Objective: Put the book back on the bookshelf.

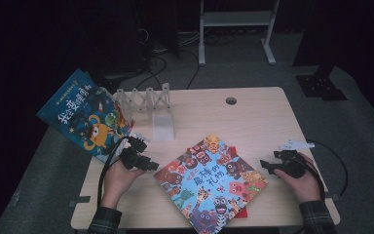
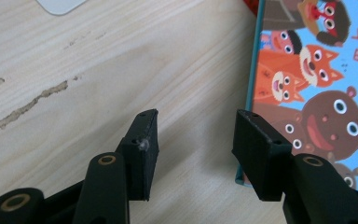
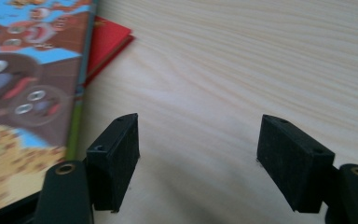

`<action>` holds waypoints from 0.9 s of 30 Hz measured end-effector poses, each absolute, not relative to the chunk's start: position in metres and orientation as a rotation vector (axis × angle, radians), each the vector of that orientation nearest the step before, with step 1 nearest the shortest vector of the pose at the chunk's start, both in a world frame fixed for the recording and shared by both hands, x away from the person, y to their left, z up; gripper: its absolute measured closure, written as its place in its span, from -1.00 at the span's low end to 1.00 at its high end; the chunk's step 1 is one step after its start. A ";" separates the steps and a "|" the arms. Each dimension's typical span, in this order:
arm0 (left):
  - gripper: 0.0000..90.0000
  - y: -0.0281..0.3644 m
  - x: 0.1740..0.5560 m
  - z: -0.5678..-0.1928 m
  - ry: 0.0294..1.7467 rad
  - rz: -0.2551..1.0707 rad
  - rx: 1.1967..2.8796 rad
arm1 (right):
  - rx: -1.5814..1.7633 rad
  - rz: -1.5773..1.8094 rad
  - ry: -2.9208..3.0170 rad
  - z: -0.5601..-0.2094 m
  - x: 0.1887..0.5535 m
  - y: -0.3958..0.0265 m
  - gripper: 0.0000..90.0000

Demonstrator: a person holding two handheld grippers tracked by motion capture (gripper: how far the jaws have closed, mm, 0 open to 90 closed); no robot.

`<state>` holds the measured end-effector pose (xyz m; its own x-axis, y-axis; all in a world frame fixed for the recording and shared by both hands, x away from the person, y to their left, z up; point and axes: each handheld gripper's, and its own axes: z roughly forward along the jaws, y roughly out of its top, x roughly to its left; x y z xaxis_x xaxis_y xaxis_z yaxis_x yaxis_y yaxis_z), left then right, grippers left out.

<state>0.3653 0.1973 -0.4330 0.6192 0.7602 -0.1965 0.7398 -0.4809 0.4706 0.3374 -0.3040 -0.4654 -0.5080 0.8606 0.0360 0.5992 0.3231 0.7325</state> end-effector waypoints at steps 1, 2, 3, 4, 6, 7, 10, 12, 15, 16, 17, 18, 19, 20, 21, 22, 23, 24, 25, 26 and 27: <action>0.11 0.197 0.365 -0.434 1.179 0.052 2.326 | 1.292 1.020 2.240 -0.464 0.333 -0.304 -0.37; 0.10 0.197 0.365 -0.435 1.184 0.048 2.330 | 1.286 1.030 2.243 -0.463 0.330 -0.305 -0.37; 0.10 0.197 0.365 -0.436 1.185 0.049 2.340 | 1.281 1.045 2.253 -0.461 0.325 -0.305 -0.38; 0.10 0.197 0.365 -0.437 1.187 0.046 2.339 | 1.271 1.052 2.257 -0.460 0.321 -0.306 -0.38; 0.10 0.197 0.365 -0.438 1.186 0.037 2.348 | 1.259 1.058 2.263 -0.458 0.315 -0.307 -0.38; 0.10 0.197 0.365 -0.439 1.186 0.035 2.351 | 1.258 1.061 2.266 -0.458 0.311 -0.307 -0.38; 0.10 0.196 0.365 -0.439 1.182 0.031 2.355 | 1.243 1.073 2.281 -0.457 0.303 -0.309 -0.39; 0.11 0.196 0.365 -0.439 1.183 0.033 2.355 | 1.242 1.079 2.290 -0.457 0.297 -0.310 -0.39; 0.11 0.196 0.365 -0.439 1.187 0.031 2.354 | 1.228 1.078 2.302 -0.456 0.290 -0.311 -0.40; 0.11 0.196 0.364 -0.438 1.186 0.033 2.355 | 1.228 1.078 2.307 -0.456 0.288 -0.312 -0.40; 0.11 0.196 0.364 -0.438 1.186 0.033 2.356 | 1.225 1.078 2.307 -0.456 0.286 -0.312 -0.40; 0.11 0.196 0.364 -0.438 1.186 0.033 2.356 | 1.222 1.080 2.312 -0.456 0.284 -0.313 -0.40; 0.11 0.196 0.365 -0.439 1.188 0.031 2.355 | 1.222 1.077 2.316 -0.456 0.283 -0.313 -0.40; 0.11 0.196 0.365 -0.439 1.189 0.029 2.357 | 1.223 1.075 2.319 -0.456 0.281 -0.314 -0.40; 0.11 0.196 0.365 -0.439 1.189 0.029 2.356 | 1.220 1.070 2.324 -0.457 0.280 -0.314 -0.40; 0.11 0.196 0.365 -0.439 1.189 0.028 2.357 | 1.217 1.067 2.329 -0.457 0.279 -0.314 -0.41; 0.11 0.196 0.365 -0.438 1.189 0.028 2.358 | 1.212 1.057 2.334 -0.458 0.279 -0.313 -0.41; 0.11 0.196 0.365 -0.438 1.189 0.030 2.358 | 1.211 1.046 2.341 -0.458 0.279 -0.312 -0.41; 0.11 0.195 0.364 -0.438 1.188 0.032 2.359 | 1.208 1.043 2.343 -0.459 0.279 -0.312 -0.43; 0.12 0.195 0.364 -0.438 1.188 0.034 2.361 | 1.207 1.044 2.345 -0.459 0.279 -0.312 -0.43; 0.12 0.195 0.364 -0.438 1.188 0.036 2.361 | 1.207 1.044 2.345 -0.459 0.280 -0.312 -0.44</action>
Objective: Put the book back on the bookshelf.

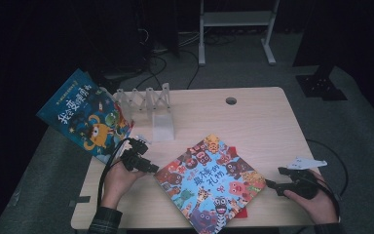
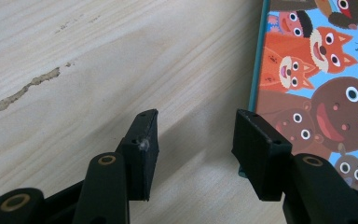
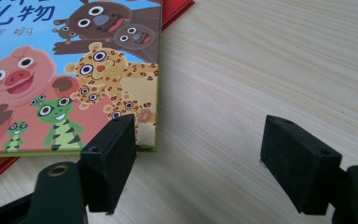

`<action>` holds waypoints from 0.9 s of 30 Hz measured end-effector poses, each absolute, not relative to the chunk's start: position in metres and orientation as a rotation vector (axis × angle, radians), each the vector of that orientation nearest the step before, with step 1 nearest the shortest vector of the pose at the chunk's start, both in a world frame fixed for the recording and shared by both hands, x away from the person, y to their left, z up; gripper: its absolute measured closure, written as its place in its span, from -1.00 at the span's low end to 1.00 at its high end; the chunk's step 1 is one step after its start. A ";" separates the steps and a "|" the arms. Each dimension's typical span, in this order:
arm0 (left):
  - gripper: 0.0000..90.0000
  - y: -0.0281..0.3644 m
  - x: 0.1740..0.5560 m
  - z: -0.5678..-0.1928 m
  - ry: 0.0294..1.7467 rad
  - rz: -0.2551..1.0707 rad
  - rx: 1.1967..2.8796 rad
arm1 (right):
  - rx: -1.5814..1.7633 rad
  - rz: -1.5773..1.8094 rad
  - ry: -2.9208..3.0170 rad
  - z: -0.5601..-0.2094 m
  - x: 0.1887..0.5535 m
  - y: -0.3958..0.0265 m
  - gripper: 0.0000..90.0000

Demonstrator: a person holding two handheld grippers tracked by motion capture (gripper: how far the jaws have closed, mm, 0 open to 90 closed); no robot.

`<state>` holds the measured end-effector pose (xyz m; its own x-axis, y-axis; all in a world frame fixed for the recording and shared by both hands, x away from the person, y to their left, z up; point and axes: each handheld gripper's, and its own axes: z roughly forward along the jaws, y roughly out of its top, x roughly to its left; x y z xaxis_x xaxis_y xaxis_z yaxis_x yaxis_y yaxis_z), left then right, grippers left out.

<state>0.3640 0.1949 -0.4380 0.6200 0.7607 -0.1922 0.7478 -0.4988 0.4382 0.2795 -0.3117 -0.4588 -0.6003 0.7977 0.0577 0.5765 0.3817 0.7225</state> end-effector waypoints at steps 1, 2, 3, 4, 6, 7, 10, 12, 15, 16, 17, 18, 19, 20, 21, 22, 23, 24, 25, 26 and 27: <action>0.13 0.195 0.364 -0.438 1.188 0.035 2.361 | 1.206 1.045 2.345 -0.459 0.280 -0.312 -0.45; 0.14 0.195 0.364 -0.438 1.186 0.034 2.363 | 1.205 1.043 2.345 -0.459 0.280 -0.312 -0.46; 0.14 0.195 0.363 -0.438 1.184 0.026 2.369 | 1.207 1.041 2.345 -0.459 0.280 -0.312 -0.45; 0.14 0.195 0.363 -0.438 1.183 0.023 2.370 | 1.212 1.042 2.339 -0.460 0.281 -0.312 -0.45; 0.14 0.195 0.362 -0.438 1.180 0.018 2.371 | 1.209 1.042 2.336 -0.460 0.283 -0.312 -0.45; 0.14 0.195 0.361 -0.438 1.181 0.007 2.370 | 1.204 1.040 2.338 -0.460 0.284 -0.312 -0.45; 0.14 0.194 0.359 -0.439 1.178 -0.002 2.379 | 1.205 1.039 2.332 -0.460 0.289 -0.312 -0.45; 0.14 0.193 0.357 -0.440 1.170 -0.008 2.393 | 1.208 1.037 2.329 -0.460 0.293 -0.312 -0.45; 0.13 0.191 0.353 -0.444 1.162 -0.027 2.415 | 1.214 1.038 2.321 -0.460 0.299 -0.311 -0.44; 0.13 0.190 0.352 -0.444 1.164 -0.025 2.413 | 1.213 1.034 2.321 -0.460 0.302 -0.311 -0.44; 0.13 0.190 0.351 -0.445 1.162 -0.027 2.416 | 1.209 1.032 2.320 -0.460 0.303 -0.310 -0.43; 0.13 0.190 0.349 -0.445 1.162 -0.031 2.418 | 1.207 1.028 2.318 -0.460 0.305 -0.310 -0.43; 0.13 0.190 0.348 -0.445 1.161 -0.033 2.420 | 1.205 1.025 2.316 -0.460 0.307 -0.309 -0.43; 0.12 0.190 0.347 -0.445 1.159 -0.035 2.423 | 1.205 1.025 2.317 -0.460 0.309 -0.309 -0.43; 0.12 0.189 0.345 -0.445 1.155 -0.037 2.423 | 1.206 1.024 2.316 -0.460 0.311 -0.308 -0.43; 0.12 0.189 0.344 -0.445 1.155 -0.040 2.422 | 1.205 1.025 2.315 -0.460 0.315 -0.307 -0.43; 0.12 0.189 0.343 -0.445 1.153 -0.045 2.423 | 1.204 1.024 2.314 -0.460 0.317 -0.307 -0.43; 0.12 0.189 0.341 -0.446 1.154 -0.048 2.422 | 1.205 1.025 2.311 -0.460 0.319 -0.307 -0.43; 0.11 0.189 0.341 -0.447 1.151 -0.052 2.421 | 1.208 1.025 2.309 -0.460 0.321 -0.306 -0.43; 0.11 0.189 0.340 -0.448 1.155 -0.060 2.418 | 1.207 1.022 2.308 -0.460 0.323 -0.305 -0.43; 0.11 0.189 0.339 -0.449 1.152 -0.070 2.422 | 1.205 1.021 2.309 -0.460 0.324 -0.305 -0.43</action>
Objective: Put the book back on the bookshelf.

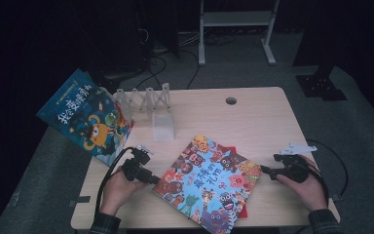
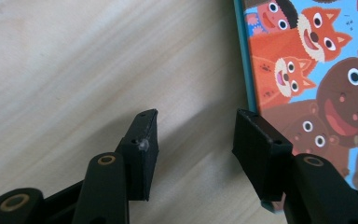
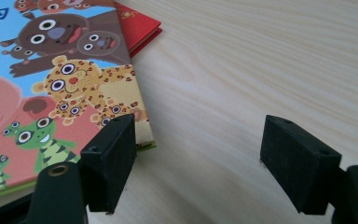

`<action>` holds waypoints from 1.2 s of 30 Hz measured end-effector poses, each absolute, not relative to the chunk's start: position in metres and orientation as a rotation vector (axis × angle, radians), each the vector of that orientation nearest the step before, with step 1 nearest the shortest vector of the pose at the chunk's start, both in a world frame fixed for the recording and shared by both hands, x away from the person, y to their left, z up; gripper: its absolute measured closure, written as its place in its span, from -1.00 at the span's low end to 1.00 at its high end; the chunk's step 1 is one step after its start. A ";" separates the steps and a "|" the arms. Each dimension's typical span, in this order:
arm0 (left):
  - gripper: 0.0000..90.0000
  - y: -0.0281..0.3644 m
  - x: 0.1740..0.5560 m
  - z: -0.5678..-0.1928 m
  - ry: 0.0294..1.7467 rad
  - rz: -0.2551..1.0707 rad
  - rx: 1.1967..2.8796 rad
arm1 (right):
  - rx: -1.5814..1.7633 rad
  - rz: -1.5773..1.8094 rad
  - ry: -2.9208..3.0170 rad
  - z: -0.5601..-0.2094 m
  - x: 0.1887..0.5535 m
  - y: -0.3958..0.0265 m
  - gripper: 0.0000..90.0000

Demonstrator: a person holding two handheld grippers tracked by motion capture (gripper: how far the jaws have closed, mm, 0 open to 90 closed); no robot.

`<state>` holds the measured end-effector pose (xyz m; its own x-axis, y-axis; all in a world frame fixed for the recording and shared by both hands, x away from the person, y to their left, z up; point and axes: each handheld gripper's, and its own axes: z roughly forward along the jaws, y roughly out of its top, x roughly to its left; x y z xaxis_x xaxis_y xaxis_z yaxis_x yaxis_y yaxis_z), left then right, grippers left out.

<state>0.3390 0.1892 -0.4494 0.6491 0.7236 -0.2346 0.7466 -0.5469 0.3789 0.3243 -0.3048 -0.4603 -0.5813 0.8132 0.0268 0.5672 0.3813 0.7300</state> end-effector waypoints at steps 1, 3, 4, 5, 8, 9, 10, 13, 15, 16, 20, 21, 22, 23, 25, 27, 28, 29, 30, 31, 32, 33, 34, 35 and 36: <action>0.11 0.189 0.339 -0.450 1.152 -0.076 2.420 | 1.205 1.017 2.307 -0.460 0.328 -0.303 -0.43; 0.10 0.189 0.338 -0.451 1.151 -0.094 2.416 | 1.206 1.012 2.304 -0.460 0.333 -0.301 -0.41; 0.10 0.188 0.337 -0.451 1.148 -0.097 2.418 | 1.208 1.013 2.303 -0.460 0.336 -0.300 -0.41; 0.10 0.188 0.337 -0.451 1.147 -0.096 2.417 | 1.207 1.012 2.304 -0.460 0.338 -0.300 -0.41; 0.10 0.185 0.335 -0.451 1.137 -0.097 2.432 | 1.214 1.015 2.301 -0.460 0.345 -0.297 -0.41; 0.10 0.184 0.335 -0.451 1.132 -0.096 2.441 | 1.214 1.018 2.298 -0.461 0.347 -0.296 -0.41; 0.09 0.183 0.334 -0.451 1.130 -0.098 2.440 | 1.220 1.017 2.296 -0.461 0.350 -0.295 -0.41; 0.09 0.181 0.332 -0.450 1.121 -0.105 2.446 | 1.227 1.018 2.290 -0.461 0.358 -0.292 -0.41; 0.08 0.180 0.331 -0.450 1.116 -0.108 2.449 | 1.228 1.018 2.286 -0.462 0.363 -0.289 -0.40; 0.08 0.179 0.330 -0.450 1.115 -0.113 2.450 | 1.228 1.024 2.281 -0.462 0.365 -0.288 -0.39; 0.07 0.177 0.329 -0.450 1.102 -0.125 2.456 | 1.244 1.028 2.275 -0.466 0.373 -0.284 -0.36; 0.06 0.178 0.329 -0.450 1.101 -0.125 2.458 | 1.244 1.018 2.278 -0.467 0.374 -0.283 -0.35; 0.04 0.178 0.329 -0.450 1.104 -0.126 2.455 | 1.240 1.017 2.278 -0.467 0.374 -0.282 -0.33; 0.02 0.179 0.330 -0.450 1.105 -0.130 2.455 | 1.235 1.013 2.278 -0.466 0.373 -0.282 -0.33; -0.03 0.182 0.330 -0.448 1.115 -0.116 2.442 | 1.236 1.032 2.281 -0.465 0.371 -0.281 -0.31; -0.08 0.185 0.330 -0.445 1.125 -0.096 2.425 | 1.237 1.052 2.275 -0.462 0.368 -0.281 -0.31; -0.13 0.187 0.330 -0.443 1.133 -0.082 2.412 | 1.232 1.070 2.272 -0.459 0.366 -0.282 -0.31; -0.18 0.189 0.330 -0.441 1.137 -0.067 2.402 | 1.228 1.090 2.268 -0.457 0.364 -0.282 -0.31; -0.22 0.191 0.330 -0.439 1.143 -0.054 2.389 | 1.227 1.113 2.264 -0.455 0.362 -0.281 -0.31; -0.26 0.192 0.330 -0.437 1.146 -0.044 2.376 | 1.228 1.138 2.264 -0.454 0.360 -0.281 -0.32; -0.30 0.193 0.330 -0.435 1.148 -0.032 2.365 | 1.229 1.160 2.264 -0.453 0.359 -0.280 -0.32; -0.36 0.194 0.330 -0.434 1.155 -0.022 2.350 | 1.226 1.174 2.268 -0.452 0.357 -0.278 -0.33; -0.38 0.194 0.330 -0.432 1.159 -0.014 2.338 | 1.221 1.184 2.275 -0.452 0.357 -0.276 -0.34; -0.40 0.194 0.330 -0.431 1.159 -0.012 2.330 | 1.216 1.184 2.283 -0.453 0.356 -0.273 -0.35; -0.44 0.193 0.330 -0.431 1.158 -0.015 2.323 | 1.209 1.181 2.290 -0.454 0.356 -0.270 -0.36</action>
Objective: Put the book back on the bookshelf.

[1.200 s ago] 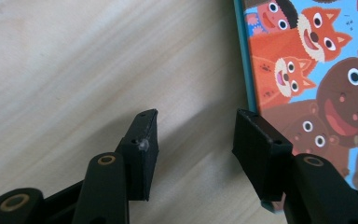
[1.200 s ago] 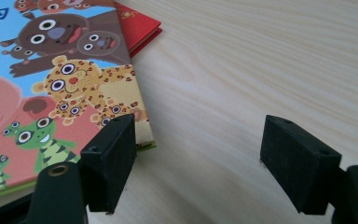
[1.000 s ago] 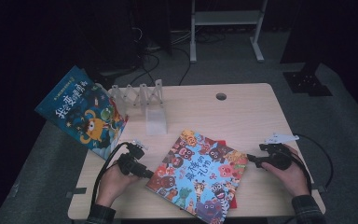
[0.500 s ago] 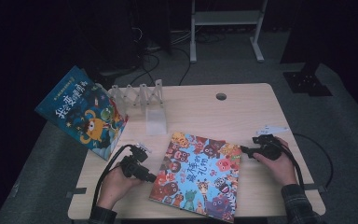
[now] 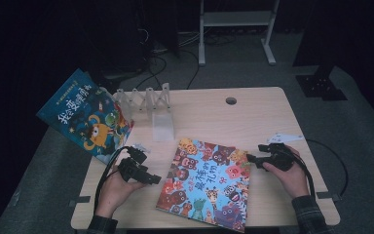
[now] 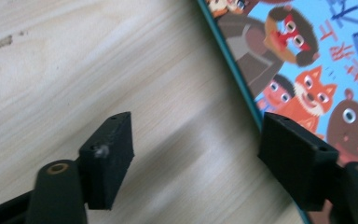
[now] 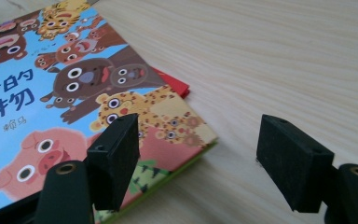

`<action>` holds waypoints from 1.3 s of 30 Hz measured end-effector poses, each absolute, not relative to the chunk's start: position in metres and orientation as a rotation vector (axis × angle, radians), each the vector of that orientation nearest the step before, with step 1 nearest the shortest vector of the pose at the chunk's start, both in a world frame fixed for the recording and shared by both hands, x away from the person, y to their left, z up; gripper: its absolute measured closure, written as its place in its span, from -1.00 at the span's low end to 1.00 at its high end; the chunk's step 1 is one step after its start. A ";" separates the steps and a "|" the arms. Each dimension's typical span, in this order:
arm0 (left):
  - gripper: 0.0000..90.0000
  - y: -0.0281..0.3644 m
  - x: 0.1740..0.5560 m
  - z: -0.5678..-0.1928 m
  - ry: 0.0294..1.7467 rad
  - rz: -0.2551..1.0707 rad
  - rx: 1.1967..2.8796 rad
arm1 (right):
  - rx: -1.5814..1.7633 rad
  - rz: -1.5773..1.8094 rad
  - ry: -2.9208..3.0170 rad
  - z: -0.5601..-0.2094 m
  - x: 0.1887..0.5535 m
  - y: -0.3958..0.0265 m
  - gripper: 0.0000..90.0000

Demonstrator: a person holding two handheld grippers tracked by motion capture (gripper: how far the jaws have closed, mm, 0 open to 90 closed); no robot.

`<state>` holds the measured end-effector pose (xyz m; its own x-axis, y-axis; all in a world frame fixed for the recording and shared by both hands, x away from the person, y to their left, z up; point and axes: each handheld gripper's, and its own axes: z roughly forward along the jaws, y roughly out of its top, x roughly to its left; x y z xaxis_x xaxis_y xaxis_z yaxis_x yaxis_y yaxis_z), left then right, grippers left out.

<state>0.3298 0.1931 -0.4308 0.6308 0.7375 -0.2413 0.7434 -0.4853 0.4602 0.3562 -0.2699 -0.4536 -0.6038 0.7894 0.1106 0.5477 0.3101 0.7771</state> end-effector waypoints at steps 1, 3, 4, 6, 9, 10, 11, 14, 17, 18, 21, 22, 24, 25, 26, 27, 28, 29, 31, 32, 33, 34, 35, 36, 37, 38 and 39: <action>-0.45 0.192 0.330 -0.431 1.152 -0.020 2.319 | 1.208 1.179 2.300 -0.455 0.357 -0.267 -0.38; -0.51 0.187 0.329 -0.432 1.141 -0.025 2.324 | 1.206 1.170 2.318 -0.459 0.359 -0.262 -0.39; -0.53 0.184 0.329 -0.432 1.135 -0.025 2.330 | 1.205 1.167 2.324 -0.460 0.360 -0.260 -0.40; -0.55 0.179 0.328 -0.433 1.118 -0.036 2.336 | 1.203 1.159 2.335 -0.463 0.361 -0.257 -0.41; -0.56 0.171 0.327 -0.435 1.096 -0.051 2.341 | 1.196 1.169 2.348 -0.465 0.362 -0.252 -0.41; -0.56 0.170 0.327 -0.435 1.090 -0.054 2.348 | 1.196 1.176 2.352 -0.465 0.362 -0.251 -0.41; -0.56 0.168 0.326 -0.435 1.087 -0.055 2.350 | 1.194 1.181 2.357 -0.465 0.362 -0.250 -0.41; -0.57 0.163 0.326 -0.437 1.079 -0.061 2.362 | 1.197 1.187 2.359 -0.466 0.362 -0.249 -0.43; -0.58 0.158 0.325 -0.439 1.071 -0.068 2.377 | 1.204 1.184 2.352 -0.466 0.361 -0.247 -0.44; -0.58 0.157 0.326 -0.440 1.069 -0.072 2.383 | 1.210 1.182 2.346 -0.466 0.361 -0.247 -0.45; -0.58 0.156 0.326 -0.441 1.069 -0.073 2.385 | 1.211 1.177 2.336 -0.466 0.360 -0.245 -0.46; -0.58 0.156 0.326 -0.441 1.070 -0.078 2.384 | 1.213 1.180 2.335 -0.467 0.360 -0.244 -0.46; -0.58 0.157 0.326 -0.440 1.073 -0.078 2.379 | 1.212 1.181 2.336 -0.467 0.359 -0.242 -0.46; -0.58 0.158 0.326 -0.440 1.075 -0.080 2.379 | 1.210 1.181 2.336 -0.467 0.358 -0.240 -0.46; -0.58 0.159 0.327 -0.440 1.076 -0.082 2.380 | 1.208 1.181 2.337 -0.467 0.357 -0.238 -0.46; -0.58 0.159 0.326 -0.441 1.080 -0.080 2.372 | 1.205 1.182 2.337 -0.467 0.357 -0.236 -0.46; -0.59 0.159 0.326 -0.441 1.082 -0.080 2.371 | 1.201 1.182 2.339 -0.467 0.356 -0.234 -0.46; -0.59 0.160 0.327 -0.441 1.082 -0.082 2.374 | 1.196 1.185 2.341 -0.467 0.356 -0.230 -0.46; -0.60 0.161 0.327 -0.442 1.084 -0.088 2.375 | 1.186 1.191 2.343 -0.467 0.355 -0.225 -0.46; -0.60 0.161 0.327 -0.443 1.085 -0.092 2.376 | 1.182 1.192 2.345 -0.467 0.354 -0.223 -0.46; -0.61 0.161 0.327 -0.444 1.085 -0.094 2.376 | 1.174 1.192 2.348 -0.467 0.354 -0.220 -0.46; -0.62 0.161 0.327 -0.444 1.086 -0.101 2.372 | 1.173 1.194 2.350 -0.467 0.354 -0.219 -0.46; -0.62 0.161 0.327 -0.444 1.084 -0.105 2.369 | 1.168 1.194 2.353 -0.467 0.353 -0.217 -0.46; -0.62 0.161 0.327 -0.445 1.082 -0.108 2.368 | 1.164 1.191 2.354 -0.467 0.353 -0.216 -0.47; -0.62 0.161 0.327 -0.445 1.083 -0.110 2.365 | 1.161 1.189 2.356 -0.466 0.353 -0.216 -0.46; -0.64 0.161 0.328 -0.446 1.083 -0.114 2.363 | 1.155 1.186 2.358 -0.466 0.353 -0.216 -0.45; -0.65 0.161 0.328 -0.446 1.084 -0.118 2.359 | 1.152 1.178 2.355 -0.465 0.352 -0.217 -0.40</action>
